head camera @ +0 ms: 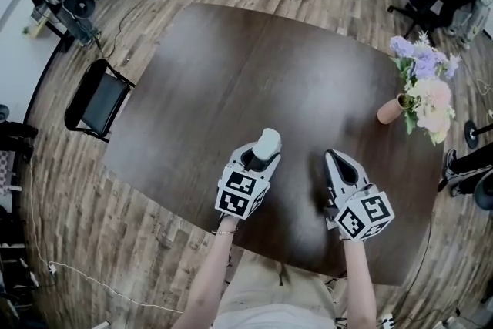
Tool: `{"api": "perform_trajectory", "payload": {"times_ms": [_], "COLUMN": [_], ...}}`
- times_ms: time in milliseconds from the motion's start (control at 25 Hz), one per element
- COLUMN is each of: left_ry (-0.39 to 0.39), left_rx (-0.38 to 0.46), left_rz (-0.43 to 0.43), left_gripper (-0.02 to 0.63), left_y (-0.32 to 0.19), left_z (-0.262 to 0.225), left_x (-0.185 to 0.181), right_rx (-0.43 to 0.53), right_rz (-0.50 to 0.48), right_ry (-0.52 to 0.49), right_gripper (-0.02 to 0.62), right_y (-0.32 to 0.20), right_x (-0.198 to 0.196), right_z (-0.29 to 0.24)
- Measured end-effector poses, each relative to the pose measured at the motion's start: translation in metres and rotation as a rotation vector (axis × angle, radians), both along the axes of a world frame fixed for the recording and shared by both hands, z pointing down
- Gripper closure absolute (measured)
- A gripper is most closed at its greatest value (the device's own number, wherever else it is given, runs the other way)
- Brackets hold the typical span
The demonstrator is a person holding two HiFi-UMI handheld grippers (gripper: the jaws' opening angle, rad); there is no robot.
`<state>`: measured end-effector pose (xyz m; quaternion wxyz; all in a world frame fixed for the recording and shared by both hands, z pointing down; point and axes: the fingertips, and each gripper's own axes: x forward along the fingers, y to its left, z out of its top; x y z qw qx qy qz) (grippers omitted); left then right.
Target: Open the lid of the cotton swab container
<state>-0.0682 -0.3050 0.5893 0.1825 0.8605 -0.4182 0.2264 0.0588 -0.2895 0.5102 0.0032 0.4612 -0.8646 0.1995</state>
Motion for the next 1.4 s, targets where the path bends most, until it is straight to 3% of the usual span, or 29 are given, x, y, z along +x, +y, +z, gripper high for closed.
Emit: {"api": "perform_trajectory", "payload": {"times_ms": [280, 800, 1200, 1400], "left_ry": [0.053, 0.123, 0.115, 0.121], "left_rx": [-0.001, -0.022, -0.033, -0.034], "left_rz": [0.18, 0.474, 0.66, 0.741], "left_gripper": [0.396, 0.396, 0.396, 0.396], "left_y": [0.043, 0.125, 0.162, 0.174], "left_z": [-0.048, -0.113, -0.14, -0.152], "left_x": [0.023, 0.048, 0.057, 0.061], "right_rx": [0.066, 0.189, 0.176, 0.145], "right_rz": [-0.073, -0.328, -0.668, -0.801], "right_ry": [-0.03, -0.061, -0.14, -0.121], "right_gripper": [0.574, 0.574, 0.568, 0.485], "right_y": [0.02, 0.075, 0.116, 0.128], "right_x": [0.001, -0.009, -0.037, -0.051], "right_z": [-0.035, -0.105, -0.138, -0.147]}}
